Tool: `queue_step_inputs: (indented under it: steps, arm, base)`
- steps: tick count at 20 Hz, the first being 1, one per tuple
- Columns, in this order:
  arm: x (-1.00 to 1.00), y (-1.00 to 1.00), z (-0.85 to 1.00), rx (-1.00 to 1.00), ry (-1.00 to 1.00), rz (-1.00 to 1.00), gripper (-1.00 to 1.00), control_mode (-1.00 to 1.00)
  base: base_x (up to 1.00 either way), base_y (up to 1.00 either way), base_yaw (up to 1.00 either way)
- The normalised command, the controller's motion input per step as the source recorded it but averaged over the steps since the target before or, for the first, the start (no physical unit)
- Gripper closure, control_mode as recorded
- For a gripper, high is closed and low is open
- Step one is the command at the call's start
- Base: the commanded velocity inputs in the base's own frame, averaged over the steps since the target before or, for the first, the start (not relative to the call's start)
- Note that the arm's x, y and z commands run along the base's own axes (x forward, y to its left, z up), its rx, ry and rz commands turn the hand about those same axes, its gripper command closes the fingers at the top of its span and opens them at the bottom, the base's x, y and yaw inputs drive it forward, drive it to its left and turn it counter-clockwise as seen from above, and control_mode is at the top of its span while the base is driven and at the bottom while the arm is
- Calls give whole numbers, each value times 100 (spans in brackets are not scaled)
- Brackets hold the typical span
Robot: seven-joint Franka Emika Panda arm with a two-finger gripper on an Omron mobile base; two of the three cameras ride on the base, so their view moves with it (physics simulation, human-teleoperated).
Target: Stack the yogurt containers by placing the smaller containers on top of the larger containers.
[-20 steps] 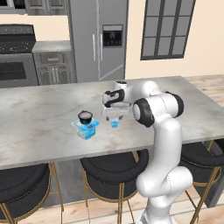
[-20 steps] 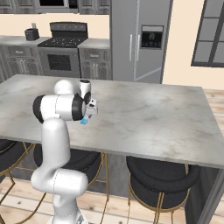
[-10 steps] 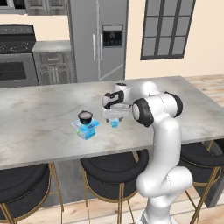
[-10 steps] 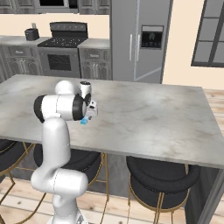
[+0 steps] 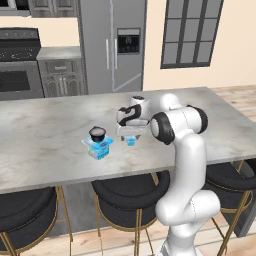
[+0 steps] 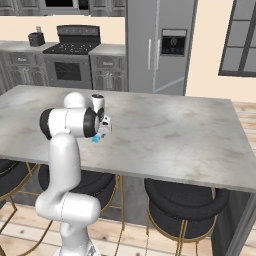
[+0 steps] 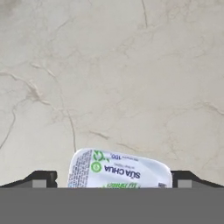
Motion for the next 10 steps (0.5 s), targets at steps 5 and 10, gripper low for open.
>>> queue_step_inputs:
  steps: [5, 10]
  arm:
    - [2, 0, -6, 0, 0, 0, -100, -100]
    - [0, 0, -8, 0, 0, 0, -100, -100]
  base:
    - [0, 0, 0]
    - [0, 0, 0]
